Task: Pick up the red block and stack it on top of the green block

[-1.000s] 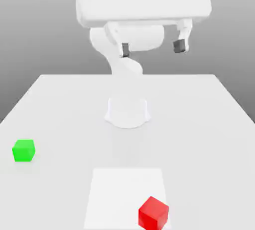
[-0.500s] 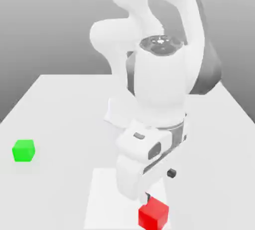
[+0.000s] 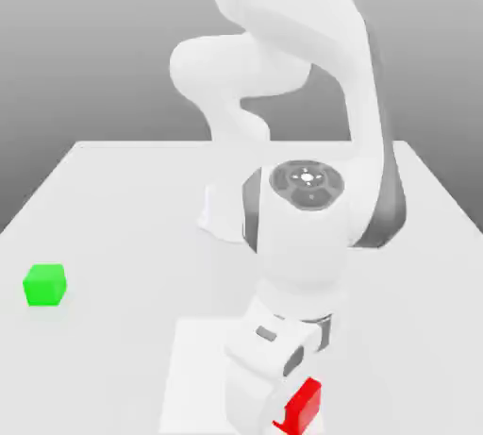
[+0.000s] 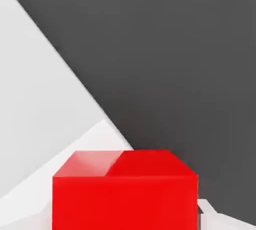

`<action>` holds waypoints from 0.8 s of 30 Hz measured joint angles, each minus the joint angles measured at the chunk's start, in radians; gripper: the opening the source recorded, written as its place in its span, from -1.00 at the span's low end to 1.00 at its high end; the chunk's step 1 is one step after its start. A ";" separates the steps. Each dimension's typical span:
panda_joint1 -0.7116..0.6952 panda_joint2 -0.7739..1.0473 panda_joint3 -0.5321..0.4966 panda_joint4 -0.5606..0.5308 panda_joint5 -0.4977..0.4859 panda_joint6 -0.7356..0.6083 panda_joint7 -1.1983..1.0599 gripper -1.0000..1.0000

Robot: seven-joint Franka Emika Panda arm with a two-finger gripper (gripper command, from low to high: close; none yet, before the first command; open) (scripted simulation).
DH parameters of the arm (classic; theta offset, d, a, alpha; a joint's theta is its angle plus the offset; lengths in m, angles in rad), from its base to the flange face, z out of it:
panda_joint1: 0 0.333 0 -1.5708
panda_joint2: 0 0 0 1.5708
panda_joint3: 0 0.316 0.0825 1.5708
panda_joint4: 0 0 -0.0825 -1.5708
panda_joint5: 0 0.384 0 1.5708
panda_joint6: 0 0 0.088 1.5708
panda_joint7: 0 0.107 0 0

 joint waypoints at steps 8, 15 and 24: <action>-0.217 -0.177 -0.195 -0.113 -0.093 -0.049 -0.278 -1.00; -0.664 -0.321 -0.355 -0.246 -0.164 -0.058 -0.710 -1.00; -0.713 -0.344 -0.398 -0.282 -0.148 -0.020 -0.860 -1.00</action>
